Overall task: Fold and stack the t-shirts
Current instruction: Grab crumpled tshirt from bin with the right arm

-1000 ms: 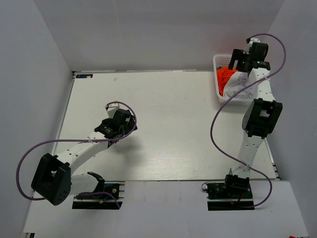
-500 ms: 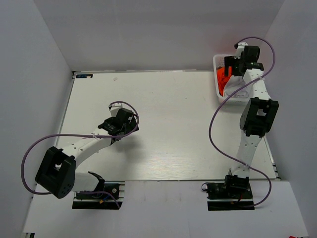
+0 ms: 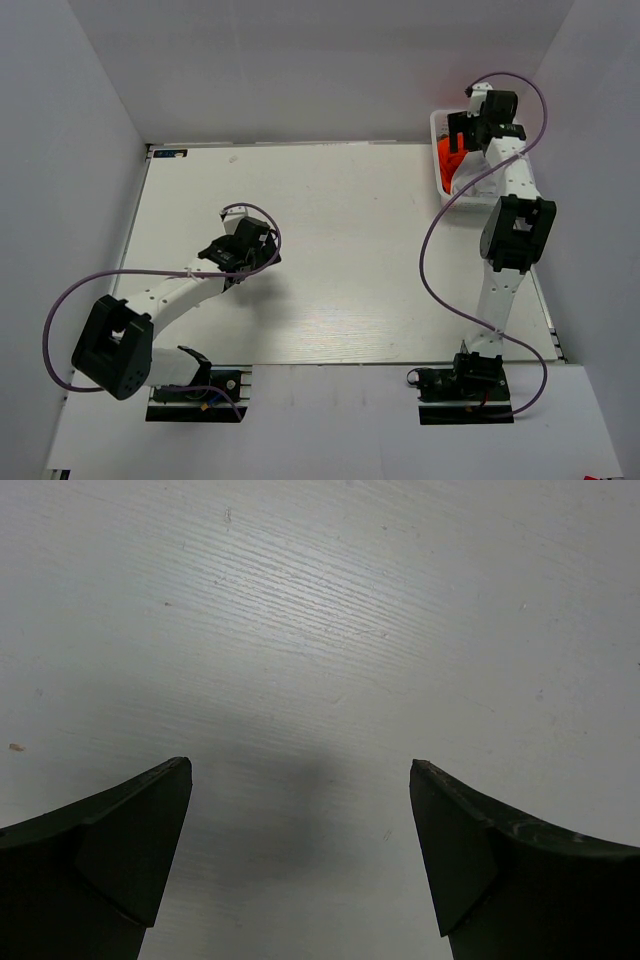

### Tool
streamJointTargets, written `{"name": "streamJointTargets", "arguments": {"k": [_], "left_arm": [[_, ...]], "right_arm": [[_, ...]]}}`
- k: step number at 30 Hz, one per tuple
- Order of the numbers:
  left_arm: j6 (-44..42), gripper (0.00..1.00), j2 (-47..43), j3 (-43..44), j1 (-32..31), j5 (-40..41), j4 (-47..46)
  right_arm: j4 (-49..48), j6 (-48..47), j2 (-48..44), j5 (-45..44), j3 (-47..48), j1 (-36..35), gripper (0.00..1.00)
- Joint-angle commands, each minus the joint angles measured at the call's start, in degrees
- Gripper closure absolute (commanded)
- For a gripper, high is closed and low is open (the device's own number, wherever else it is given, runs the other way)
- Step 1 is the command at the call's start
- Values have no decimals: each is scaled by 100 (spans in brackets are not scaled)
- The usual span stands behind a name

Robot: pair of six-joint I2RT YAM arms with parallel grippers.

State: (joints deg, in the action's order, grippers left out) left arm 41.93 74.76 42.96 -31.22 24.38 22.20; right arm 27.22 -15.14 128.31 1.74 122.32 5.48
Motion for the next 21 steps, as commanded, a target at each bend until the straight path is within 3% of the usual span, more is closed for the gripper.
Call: {"name": "streamJointTargets", "arguments": {"k": [1,7,21], "left_arm": [[-45,0,38,178,29,-21,-40],[-98,0,153,230,29,-83,-40],[-98,0,486,468,29,-83,118]], "right_arm": [[-243,-86,-113,-147,-94,15,10],[-288,-621,9,292,-51,-90,10],[-1087,-623,1037,-339,433,-266,11]]}}
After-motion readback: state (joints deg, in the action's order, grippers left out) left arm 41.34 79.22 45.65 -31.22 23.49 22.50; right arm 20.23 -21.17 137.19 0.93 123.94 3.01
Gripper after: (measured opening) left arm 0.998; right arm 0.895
